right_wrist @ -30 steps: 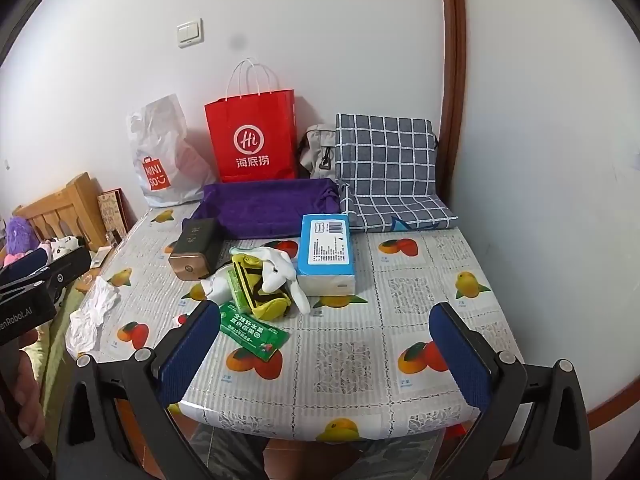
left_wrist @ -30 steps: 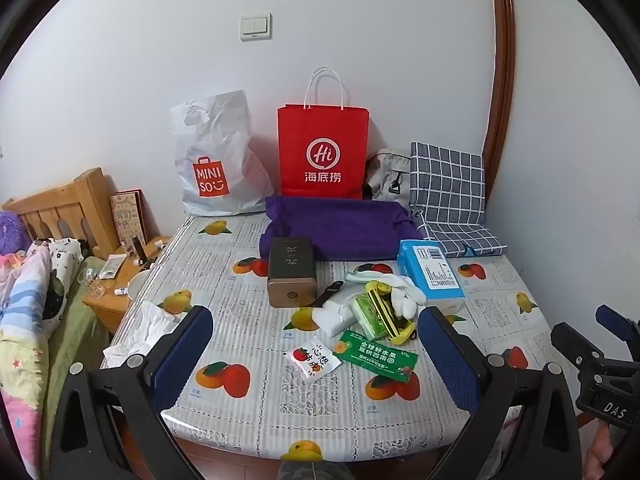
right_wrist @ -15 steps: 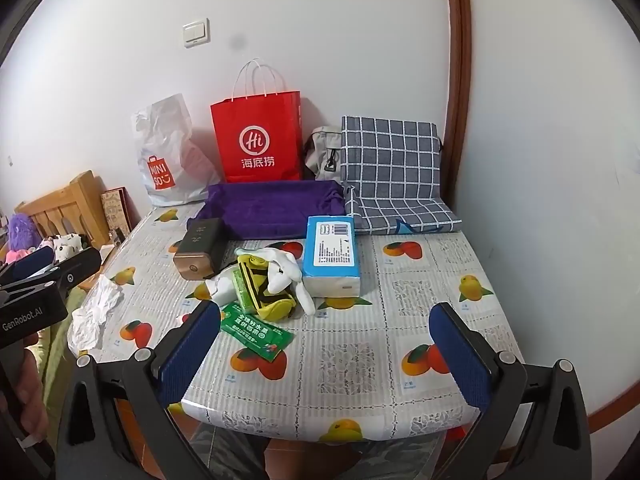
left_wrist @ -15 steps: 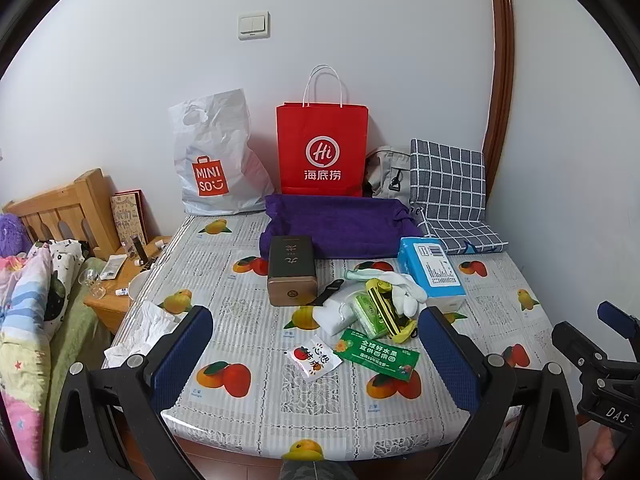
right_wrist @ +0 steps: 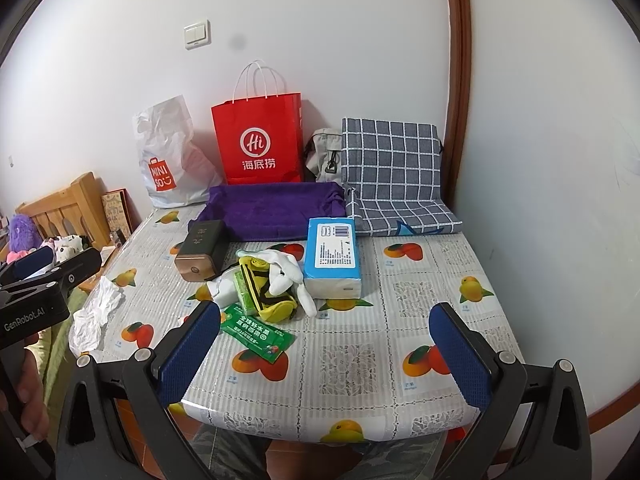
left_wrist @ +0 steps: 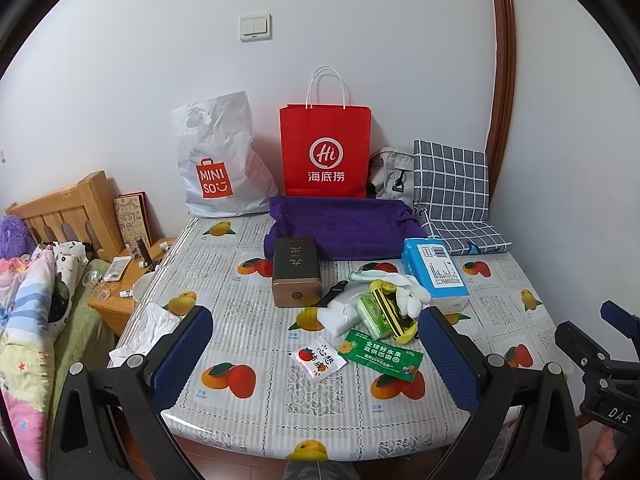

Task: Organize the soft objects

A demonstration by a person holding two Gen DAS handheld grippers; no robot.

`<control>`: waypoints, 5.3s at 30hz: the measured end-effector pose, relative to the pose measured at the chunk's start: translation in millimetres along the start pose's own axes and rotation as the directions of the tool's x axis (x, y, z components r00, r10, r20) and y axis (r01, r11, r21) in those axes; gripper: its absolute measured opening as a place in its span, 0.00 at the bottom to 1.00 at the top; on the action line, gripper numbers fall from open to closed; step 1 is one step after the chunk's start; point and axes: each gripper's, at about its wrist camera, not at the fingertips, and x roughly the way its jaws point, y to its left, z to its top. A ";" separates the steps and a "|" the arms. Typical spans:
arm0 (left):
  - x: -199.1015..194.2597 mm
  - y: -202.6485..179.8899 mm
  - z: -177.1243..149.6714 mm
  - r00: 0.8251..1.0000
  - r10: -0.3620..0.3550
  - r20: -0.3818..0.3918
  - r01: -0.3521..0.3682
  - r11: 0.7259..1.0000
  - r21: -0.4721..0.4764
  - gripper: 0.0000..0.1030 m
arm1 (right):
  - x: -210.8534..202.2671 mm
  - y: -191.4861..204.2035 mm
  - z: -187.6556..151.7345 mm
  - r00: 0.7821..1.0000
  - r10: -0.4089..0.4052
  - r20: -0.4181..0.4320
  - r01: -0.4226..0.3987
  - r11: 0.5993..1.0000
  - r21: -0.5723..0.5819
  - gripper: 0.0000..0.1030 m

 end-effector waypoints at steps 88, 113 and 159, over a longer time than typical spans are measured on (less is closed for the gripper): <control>129.7 40.0 -40.8 0.975 0.036 -0.221 -0.050 0.997 -0.058 0.97 | 119.8 13.7 -43.9 0.984 0.119 -0.129 -0.124 0.992 -0.032 1.00; 205.3 74.6 -67.6 0.946 -0.077 -0.314 0.037 0.990 -0.133 0.96 | 247.0 82.3 -86.4 0.927 0.171 -0.334 -0.275 0.914 -0.297 0.98; 245.0 18.9 -94.7 0.926 -0.019 -0.378 0.020 1.000 -0.002 1.00 | 202.0 10.0 -112.7 0.951 0.114 -0.289 -0.185 0.955 -0.232 0.32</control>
